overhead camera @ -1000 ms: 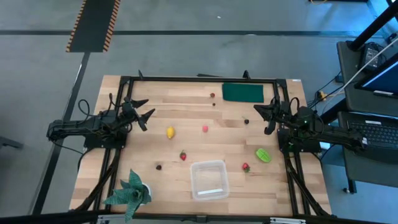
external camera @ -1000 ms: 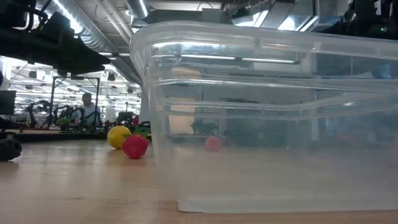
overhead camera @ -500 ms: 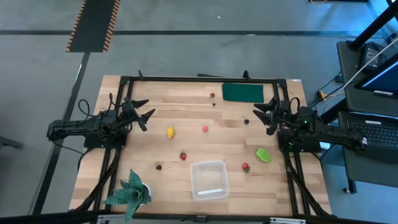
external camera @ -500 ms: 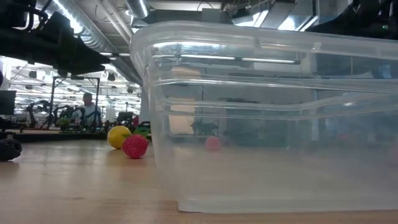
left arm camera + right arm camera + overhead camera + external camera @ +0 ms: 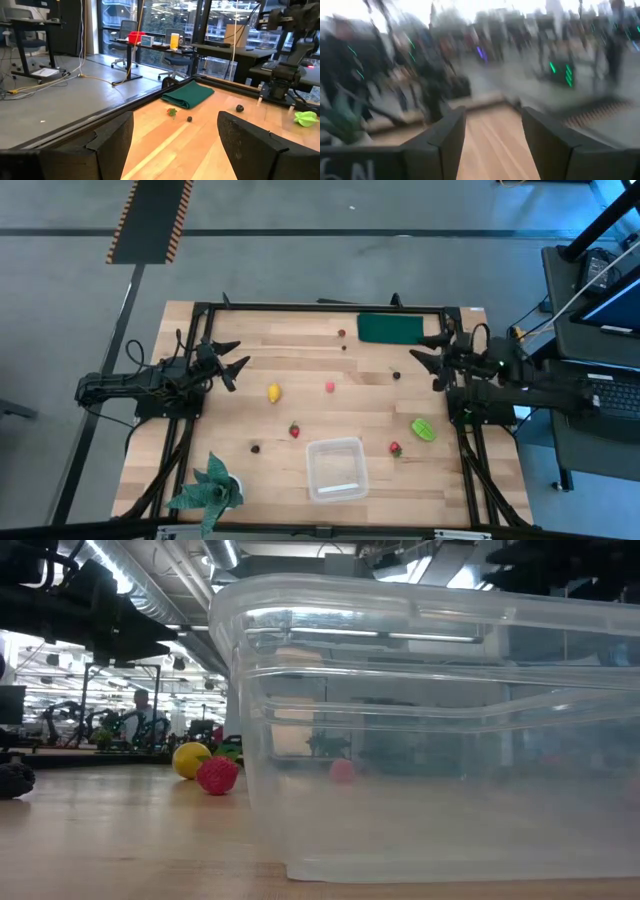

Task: Pick and placing Produce into tupperware
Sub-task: Put the black cherry into the transparent bin

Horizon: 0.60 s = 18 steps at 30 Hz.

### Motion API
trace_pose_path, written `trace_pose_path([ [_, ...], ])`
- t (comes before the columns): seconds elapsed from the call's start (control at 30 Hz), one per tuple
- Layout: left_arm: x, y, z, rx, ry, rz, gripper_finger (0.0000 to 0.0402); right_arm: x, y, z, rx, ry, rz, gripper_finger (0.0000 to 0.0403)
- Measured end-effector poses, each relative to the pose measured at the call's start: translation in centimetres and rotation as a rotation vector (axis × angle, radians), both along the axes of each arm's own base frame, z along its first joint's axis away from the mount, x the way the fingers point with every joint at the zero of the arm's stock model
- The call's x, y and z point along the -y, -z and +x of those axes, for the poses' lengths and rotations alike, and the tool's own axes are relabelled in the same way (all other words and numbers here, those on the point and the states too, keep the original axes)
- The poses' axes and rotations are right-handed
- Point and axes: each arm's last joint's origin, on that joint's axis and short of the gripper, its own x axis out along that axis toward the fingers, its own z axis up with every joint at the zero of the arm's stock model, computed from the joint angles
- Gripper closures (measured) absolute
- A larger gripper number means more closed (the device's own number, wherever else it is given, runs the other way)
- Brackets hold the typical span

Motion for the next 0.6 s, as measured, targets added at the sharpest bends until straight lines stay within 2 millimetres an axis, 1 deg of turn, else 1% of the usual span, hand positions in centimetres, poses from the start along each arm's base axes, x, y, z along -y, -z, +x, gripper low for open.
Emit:
trace_pose_path([
  [0.13, 0.0, 0.0, 0.0, 0.001, -0.001, 0.000, 0.0121, 0.5, -0.5, 1.3, -0.325, 0.084, 0.101, 0.0204],
  [0.23, 0.0, 0.0, 0.0, 0.000, -0.015, 0.000, 0.0121, 0.7, -0.4, 2.5, -0.508, 0.105, 0.200, 0.0204],
  [0.33, -0.1, 0.0, -0.1, 0.000, -0.029, 0.001, 0.0121, 0.9, -0.5, 3.9, -0.567, 0.083, 0.289, 0.0204],
  [0.47, -0.1, 0.0, -0.1, 0.000, -0.031, 0.001, 0.0121, 1.1, -0.5, 5.5, -0.650, 0.033, 0.257, 0.0205],
  [0.6, -0.1, 0.0, -0.1, 0.000, -0.031, 0.001, 0.0121, 1.6, 0.5, 6.3, -0.756, 0.098, 0.252, 0.0204],
])
